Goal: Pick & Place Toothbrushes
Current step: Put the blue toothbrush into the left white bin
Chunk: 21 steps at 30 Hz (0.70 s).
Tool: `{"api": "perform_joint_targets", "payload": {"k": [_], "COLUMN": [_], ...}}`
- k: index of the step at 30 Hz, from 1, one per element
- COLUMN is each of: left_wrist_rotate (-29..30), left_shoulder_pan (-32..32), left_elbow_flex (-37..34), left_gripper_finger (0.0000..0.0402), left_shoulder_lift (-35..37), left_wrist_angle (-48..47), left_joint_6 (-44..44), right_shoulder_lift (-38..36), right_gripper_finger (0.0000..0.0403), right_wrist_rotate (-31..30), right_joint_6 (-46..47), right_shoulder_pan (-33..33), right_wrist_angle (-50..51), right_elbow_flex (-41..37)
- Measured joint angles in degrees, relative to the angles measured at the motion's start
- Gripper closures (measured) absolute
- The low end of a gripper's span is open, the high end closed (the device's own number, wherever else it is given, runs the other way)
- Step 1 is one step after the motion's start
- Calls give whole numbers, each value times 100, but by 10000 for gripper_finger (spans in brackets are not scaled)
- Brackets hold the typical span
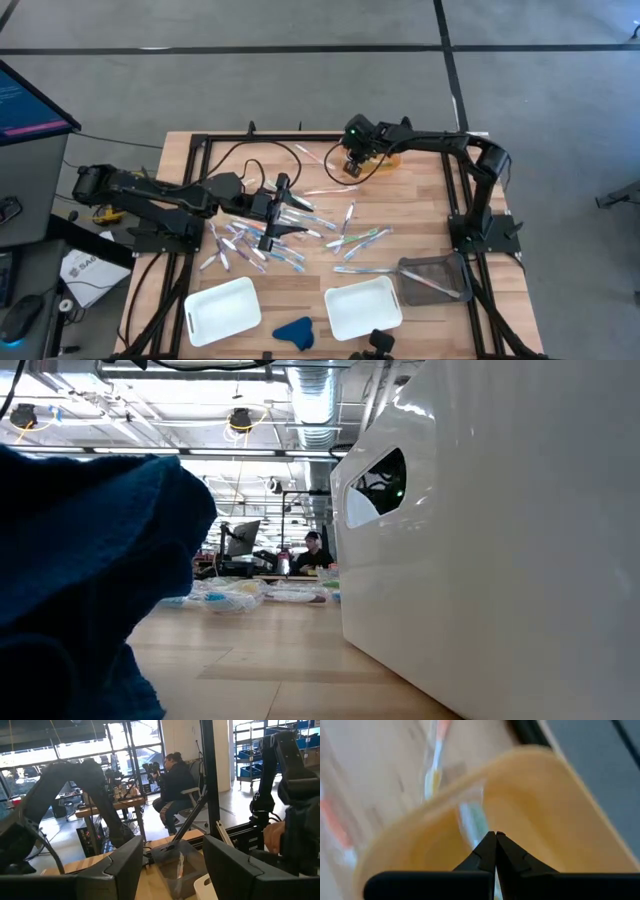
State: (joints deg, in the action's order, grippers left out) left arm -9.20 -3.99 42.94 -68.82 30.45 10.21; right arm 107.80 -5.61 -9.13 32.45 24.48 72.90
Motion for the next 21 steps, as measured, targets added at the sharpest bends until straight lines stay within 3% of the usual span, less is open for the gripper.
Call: {"api": "perform_joint_targets", "payload": {"k": [9,21], "left_wrist_rotate": [-4,-2], "left_shoulder_pan": [18,20], "left_elbow_flex": [0,0], "left_gripper_finger": [202,202], "left_shoulder_lift": [-2,-2], "left_wrist_angle": [-45,-87], "left_joint_6": [-6,1], "right_shoulder_lift": [11,-1223], "right_gripper_finger": [403,403], "right_wrist_rotate": [-20,-43], "right_joint_6": [-47,59], "right_shoulder_pan": [-16,-148], "right_wrist_angle": [58,55], "right_elbow_flex": [-11,0]}}
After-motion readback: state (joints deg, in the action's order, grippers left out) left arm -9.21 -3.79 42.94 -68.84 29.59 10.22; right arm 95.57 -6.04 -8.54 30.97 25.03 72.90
